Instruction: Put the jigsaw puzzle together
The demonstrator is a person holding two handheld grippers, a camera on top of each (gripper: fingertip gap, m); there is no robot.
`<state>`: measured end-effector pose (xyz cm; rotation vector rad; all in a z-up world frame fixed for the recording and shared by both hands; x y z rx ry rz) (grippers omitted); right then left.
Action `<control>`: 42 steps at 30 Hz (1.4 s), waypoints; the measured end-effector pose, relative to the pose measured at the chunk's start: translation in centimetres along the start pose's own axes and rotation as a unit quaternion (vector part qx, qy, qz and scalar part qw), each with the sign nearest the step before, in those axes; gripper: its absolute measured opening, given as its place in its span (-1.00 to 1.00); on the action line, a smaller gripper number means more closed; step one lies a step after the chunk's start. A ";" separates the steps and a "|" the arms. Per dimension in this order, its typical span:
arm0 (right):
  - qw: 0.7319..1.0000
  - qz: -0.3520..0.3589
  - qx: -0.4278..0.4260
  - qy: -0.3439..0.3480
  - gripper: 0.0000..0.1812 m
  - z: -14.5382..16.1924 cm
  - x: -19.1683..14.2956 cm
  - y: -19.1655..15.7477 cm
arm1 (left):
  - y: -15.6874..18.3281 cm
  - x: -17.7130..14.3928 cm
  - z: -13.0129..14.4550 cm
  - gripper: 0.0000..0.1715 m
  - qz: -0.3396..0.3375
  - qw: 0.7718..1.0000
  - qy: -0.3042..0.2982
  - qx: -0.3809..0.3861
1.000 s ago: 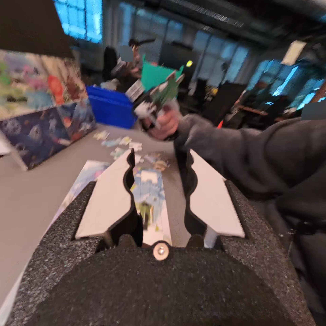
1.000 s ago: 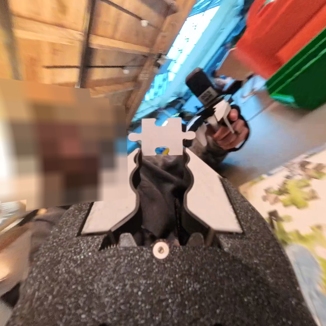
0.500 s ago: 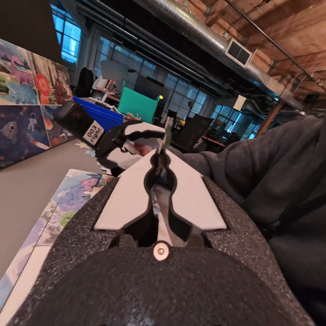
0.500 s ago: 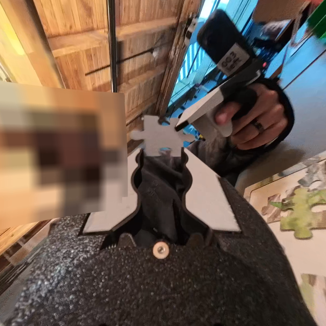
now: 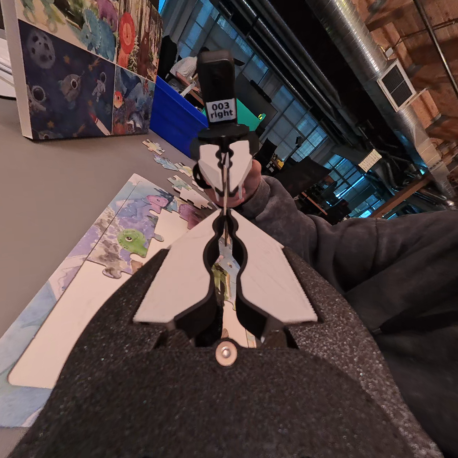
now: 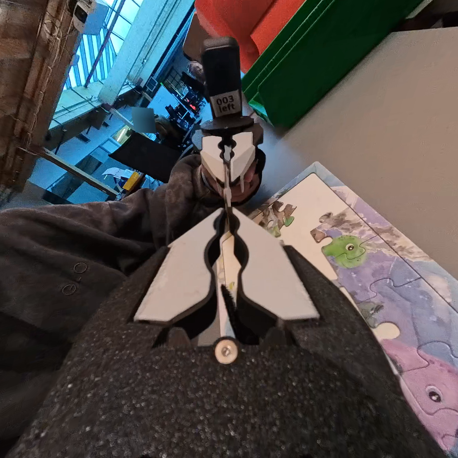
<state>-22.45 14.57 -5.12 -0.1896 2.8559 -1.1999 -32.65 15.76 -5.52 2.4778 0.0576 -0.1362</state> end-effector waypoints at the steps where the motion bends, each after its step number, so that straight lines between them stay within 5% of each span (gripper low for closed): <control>1: 1.000 0.002 0.000 -0.002 -0.98 0.1 0.0 0.1 | 0.0 0.0 0.0 -0.99 0.000 1.000 -0.001 -0.002; 17: 1.000 0.010 0.007 -0.004 -0.99 0.4 0.0 0.9 | -0.7 1.3 2.5 -0.93 -0.055 0.994 -0.076 0.063; 19: 0.999 -0.001 0.026 -0.029 -0.99 1.2 -0.1 1.0 | -1.4 1.4 2.4 -0.62 -0.090 0.990 -0.072 0.076; 24: 0.990 0.012 0.082 -0.115 -0.99 4.5 0.2 2.5 | -1.0 1.6 3.4 -0.70 -0.079 0.987 -0.104 0.092; 32: 0.983 0.034 0.122 -0.133 -0.99 5.8 0.4 4.1 | -2.0 1.0 6.8 -0.67 -0.161 0.930 -0.231 0.235; 38: 0.988 0.003 0.106 -0.112 -0.99 4.8 0.8 3.0 | -1.2 1.4 7.5 -0.69 -0.125 0.939 -0.244 0.207; 42: 0.989 -0.013 0.108 -0.104 -0.98 4.6 0.6 2.8 | 0.4 1.5 7.5 -0.90 -0.051 0.957 -0.239 0.155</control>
Point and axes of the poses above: each gripper's, where its closed fingertips meet, x out along the fingers, z out of its underside, y = z × x across the jaws, the point moved 4 cm from there along -x, back along the fingers, and after that the axes turned 13 degrees about -z, right-handed, at the moved point
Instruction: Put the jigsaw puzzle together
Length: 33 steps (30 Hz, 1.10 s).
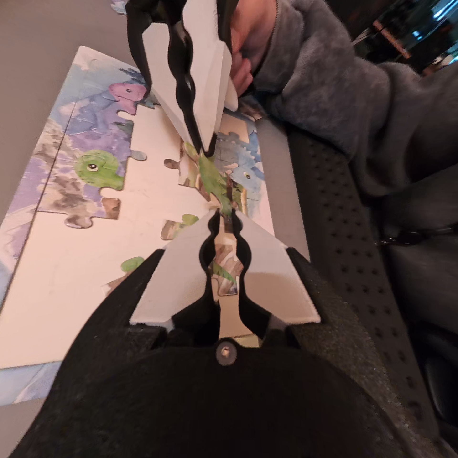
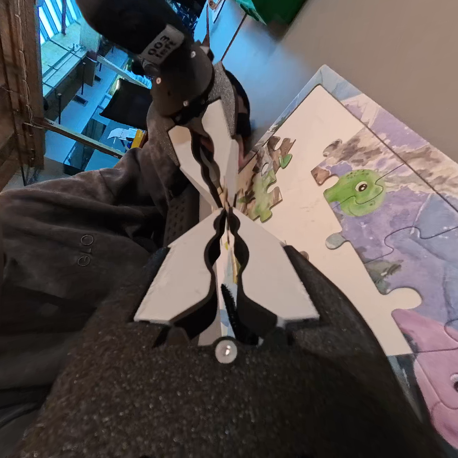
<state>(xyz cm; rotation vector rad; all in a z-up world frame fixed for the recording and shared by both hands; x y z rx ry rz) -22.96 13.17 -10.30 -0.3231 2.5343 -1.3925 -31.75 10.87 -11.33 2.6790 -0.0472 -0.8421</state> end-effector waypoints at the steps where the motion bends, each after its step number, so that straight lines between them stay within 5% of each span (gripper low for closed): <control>1: 1.000 -0.003 0.003 -0.006 -0.98 0.2 0.0 0.0 | -0.1 -0.1 -0.1 -0.93 -0.003 1.000 0.000 -0.002; 10: 0.995 0.037 0.027 -0.093 -0.95 3.3 0.1 1.0 | -0.7 -0.2 -0.2 -0.98 -0.003 0.999 -0.002 -0.032; 13: 0.996 0.049 0.016 -0.073 -0.72 2.7 -0.8 0.8 | -0.3 0.0 0.0 -0.99 0.005 0.999 -0.017 -0.033; 19: 0.991 0.073 -0.001 -0.111 -0.97 3.4 0.0 1.1 | -0.6 0.3 0.1 -0.99 0.000 0.998 -0.024 -0.050; 28: 0.986 0.088 0.015 -0.140 -0.98 4.4 0.3 1.6 | -1.6 0.9 0.2 -0.95 -0.019 0.997 -0.022 -0.076; 31: 0.987 0.088 0.017 -0.131 -0.83 4.1 0.2 1.6 | -1.6 0.9 0.2 -0.96 -0.023 0.997 -0.023 -0.071; 33: 0.988 0.088 0.013 -0.125 -0.97 3.8 0.1 1.5 | -1.5 0.8 0.2 -0.96 -0.022 0.997 -0.022 -0.069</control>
Point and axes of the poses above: each gripper's, where its closed fingertips meet, x out along the fingers, z out of its underside, y = z × x across the jaws, the point moved 4 cm from there along -x, back along the fingers, and after that the axes turned 13 degrees about -z, right-handed, at the moved point
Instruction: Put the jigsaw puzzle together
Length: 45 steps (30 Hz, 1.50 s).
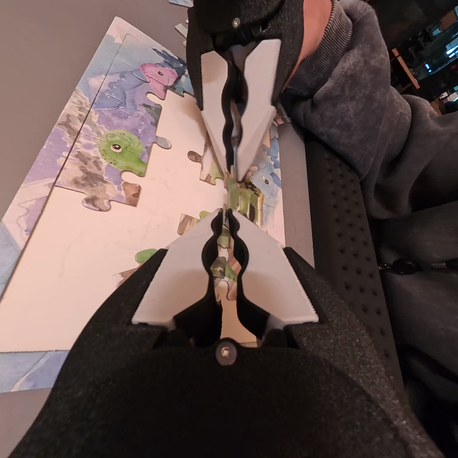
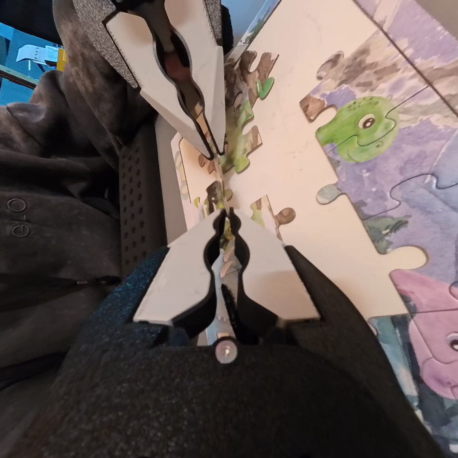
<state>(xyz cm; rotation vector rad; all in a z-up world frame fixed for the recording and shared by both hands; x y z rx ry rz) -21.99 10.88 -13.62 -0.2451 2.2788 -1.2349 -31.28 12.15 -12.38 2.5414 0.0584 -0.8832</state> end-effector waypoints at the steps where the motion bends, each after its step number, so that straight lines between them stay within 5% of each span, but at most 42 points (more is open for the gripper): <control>1: 1.000 0.007 -0.011 0.004 -0.97 -0.2 -0.2 0.0 | 0.1 -0.1 -0.1 -0.97 0.001 1.000 0.003 0.003; 11: 0.974 0.029 -0.080 0.212 -0.99 -5.5 -5.2 -1.5 | -1.9 -3.5 -3.2 -0.98 -0.021 0.991 0.118 -0.058; 17: 0.988 0.056 -0.064 0.132 -0.89 -4.2 -2.8 -0.3 | -2.9 -3.6 -3.5 -0.98 -0.018 0.984 0.141 -0.108; 21: 0.983 0.079 -0.091 0.139 -0.95 -4.9 -2.5 -0.6 | -2.8 -3.2 -3.3 -0.99 -0.005 0.984 0.135 -0.114; 27: 0.981 0.065 -0.094 0.158 -0.92 -5.3 -2.6 -1.0 | -2.4 -2.0 -2.2 -0.98 -0.011 0.992 0.085 -0.095; 31: 0.980 0.124 -0.115 0.109 -0.88 -4.6 -2.0 -0.1 | -2.7 -1.6 -1.7 -0.99 -0.017 0.990 0.060 -0.126; 35: 0.952 0.229 -0.195 0.049 -0.82 -4.4 -1.4 0.4 | -3.0 -1.7 -1.7 -0.99 0.010 0.980 0.066 -0.190; 45: 0.871 0.338 -0.356 -0.025 -0.73 -4.3 -0.5 -1.9 | -2.8 -1.9 -2.2 -0.99 0.092 0.949 0.086 -0.288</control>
Point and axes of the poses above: each gripper's, where its closed fingertips meet, x out along the fingers, z out of its underside, y = z × x across the jaws, the point moved 4 cm from there along -x, back along the fingers, and after that the axes turned 13 degrees about -z, right-handed, at the moved point
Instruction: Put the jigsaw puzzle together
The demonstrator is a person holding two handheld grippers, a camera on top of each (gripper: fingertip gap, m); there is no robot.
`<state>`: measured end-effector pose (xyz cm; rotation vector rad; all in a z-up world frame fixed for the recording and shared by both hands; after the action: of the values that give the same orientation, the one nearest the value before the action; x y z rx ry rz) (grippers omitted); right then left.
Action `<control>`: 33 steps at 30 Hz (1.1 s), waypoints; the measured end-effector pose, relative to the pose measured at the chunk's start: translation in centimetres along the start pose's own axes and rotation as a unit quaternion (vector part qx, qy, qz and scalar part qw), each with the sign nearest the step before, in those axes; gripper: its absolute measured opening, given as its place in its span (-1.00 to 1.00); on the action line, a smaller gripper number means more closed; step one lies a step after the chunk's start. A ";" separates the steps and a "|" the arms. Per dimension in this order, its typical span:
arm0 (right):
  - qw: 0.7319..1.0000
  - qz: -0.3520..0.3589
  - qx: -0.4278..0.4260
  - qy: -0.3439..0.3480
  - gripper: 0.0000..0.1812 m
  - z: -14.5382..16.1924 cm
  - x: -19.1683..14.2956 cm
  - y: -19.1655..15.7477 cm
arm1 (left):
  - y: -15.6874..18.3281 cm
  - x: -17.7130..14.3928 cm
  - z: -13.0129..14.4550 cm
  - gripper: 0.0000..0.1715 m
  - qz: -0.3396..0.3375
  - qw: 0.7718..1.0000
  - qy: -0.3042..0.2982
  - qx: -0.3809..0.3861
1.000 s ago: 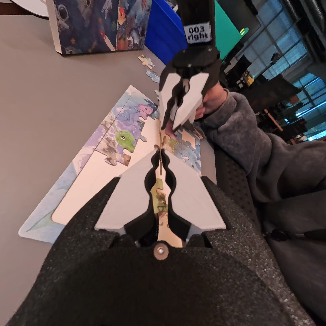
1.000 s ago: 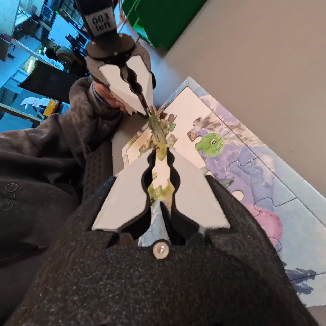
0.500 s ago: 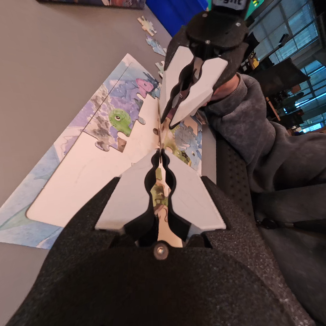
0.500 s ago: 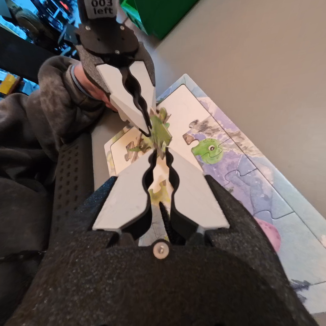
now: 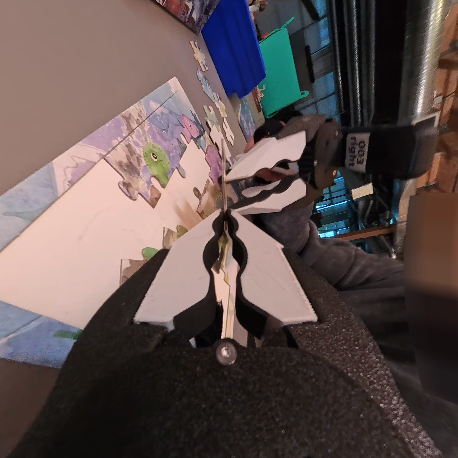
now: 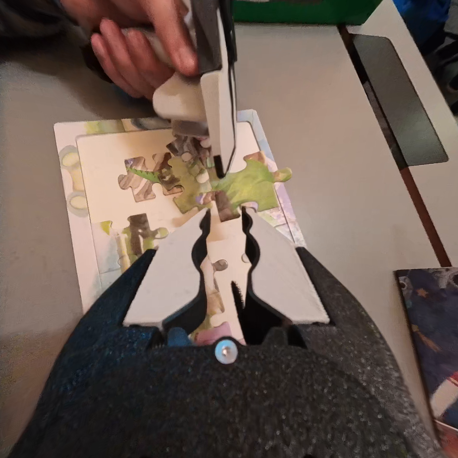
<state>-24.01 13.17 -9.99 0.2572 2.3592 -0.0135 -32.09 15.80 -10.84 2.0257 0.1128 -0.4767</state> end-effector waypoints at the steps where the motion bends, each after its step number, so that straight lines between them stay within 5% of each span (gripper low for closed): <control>1: 1.000 0.007 -0.010 -0.015 -0.71 0.2 0.1 -0.2 | 0.0 -0.1 -0.1 -0.99 0.001 1.000 0.001 -0.002; 10: 0.997 0.001 -0.024 -0.072 -0.81 1.2 1.1 -0.7 | -0.7 0.7 1.0 -0.95 -0.037 0.998 -0.042 0.032; 12: 0.997 -0.015 -0.004 -0.082 -0.81 1.9 1.2 -0.6 | -2.3 0.3 0.7 -0.78 -0.139 0.984 -0.039 0.102; 14: 0.996 -0.049 0.018 -0.077 -0.81 2.3 1.5 -0.6 | -2.6 -0.4 -0.2 -0.82 -0.189 0.969 -0.010 0.159; 23: 0.981 -0.164 0.080 -0.069 -0.81 2.9 2.4 -0.4 | -2.0 0.6 -0.3 -0.97 -0.253 0.922 0.013 0.293; 28: 0.977 -0.176 0.084 -0.081 -0.81 2.9 2.4 -0.3 | -2.6 1.6 0.6 -1.00 -0.300 0.888 -0.012 0.347; 33: 0.976 -0.178 0.093 -0.082 -0.81 2.9 2.5 -0.3 | -2.7 1.8 0.6 -1.00 -0.315 0.879 -0.013 0.357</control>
<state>-23.79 13.11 -13.78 -0.0792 2.2093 -0.4147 -31.35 16.41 -14.03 2.6899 0.6831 -1.0762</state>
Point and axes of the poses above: each gripper's, where its closed fingertips meet, x out along the fingers, z out of its underside, y = z × x across the jaws, the point moved 4 cm from there along -x, back along the fingers, and after that the axes turned 13 degrees about -z, right-handed, at the moved point
